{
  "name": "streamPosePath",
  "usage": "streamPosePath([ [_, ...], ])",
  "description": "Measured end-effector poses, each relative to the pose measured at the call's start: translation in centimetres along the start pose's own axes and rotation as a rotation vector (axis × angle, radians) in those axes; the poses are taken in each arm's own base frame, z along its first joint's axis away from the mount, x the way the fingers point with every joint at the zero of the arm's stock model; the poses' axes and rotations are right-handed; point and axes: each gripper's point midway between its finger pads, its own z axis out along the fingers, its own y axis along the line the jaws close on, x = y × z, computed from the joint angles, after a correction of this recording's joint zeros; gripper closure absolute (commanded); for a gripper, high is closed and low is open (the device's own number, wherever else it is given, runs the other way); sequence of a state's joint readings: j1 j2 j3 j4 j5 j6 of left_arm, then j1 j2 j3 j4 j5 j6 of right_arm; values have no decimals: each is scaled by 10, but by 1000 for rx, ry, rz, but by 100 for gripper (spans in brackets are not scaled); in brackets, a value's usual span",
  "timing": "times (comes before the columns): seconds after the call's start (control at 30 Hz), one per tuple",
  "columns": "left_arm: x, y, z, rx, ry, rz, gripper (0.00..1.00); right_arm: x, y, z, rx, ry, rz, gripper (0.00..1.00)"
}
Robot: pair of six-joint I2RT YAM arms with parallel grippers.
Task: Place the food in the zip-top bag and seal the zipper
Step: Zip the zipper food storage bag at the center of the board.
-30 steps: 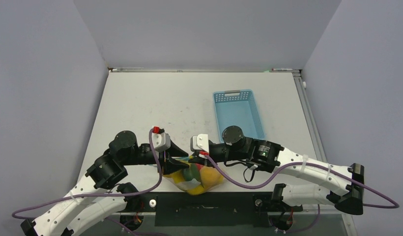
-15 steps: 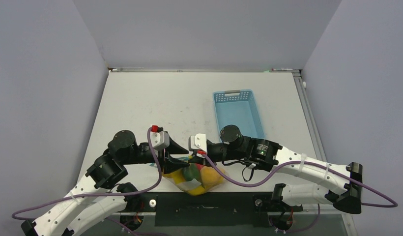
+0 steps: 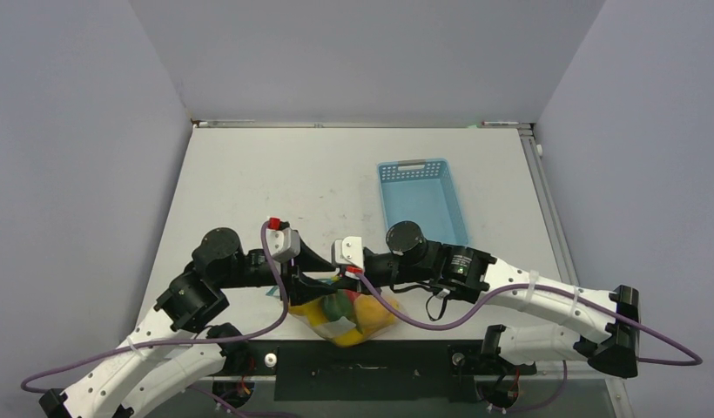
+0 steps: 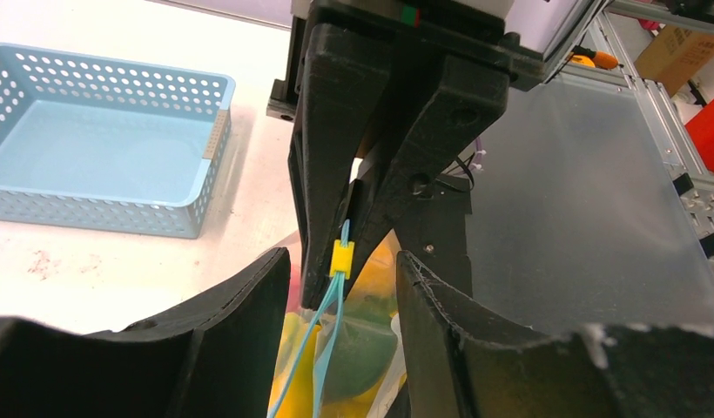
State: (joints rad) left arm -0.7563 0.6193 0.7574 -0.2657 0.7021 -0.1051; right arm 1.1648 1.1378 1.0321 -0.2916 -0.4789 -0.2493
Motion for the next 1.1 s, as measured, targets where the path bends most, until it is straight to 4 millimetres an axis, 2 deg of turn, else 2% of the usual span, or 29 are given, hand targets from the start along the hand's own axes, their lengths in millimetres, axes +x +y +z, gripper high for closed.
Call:
streamPosePath([
  [0.23, 0, -4, 2, 27, -1, -16, 70, 4, -1, 5, -4, 11, 5, 95],
  [0.7, -2, -3, 2, 27, -4, -13, 78, 4, -1, 5, -4, 11, 9, 95],
  [0.93, 1, 0, 4, 20, 4, -14, 91, 5, 0, 4, -5, 17, 13, 95],
  [1.0, 1, 1, 4, 19, 6, -14, 98, 6, 0, 4, -5, 18, 15, 95],
  [1.1, 1, 1, 5, 19, 6, -12, 100, 6, 0, 3, -1, 18, 15, 95],
])
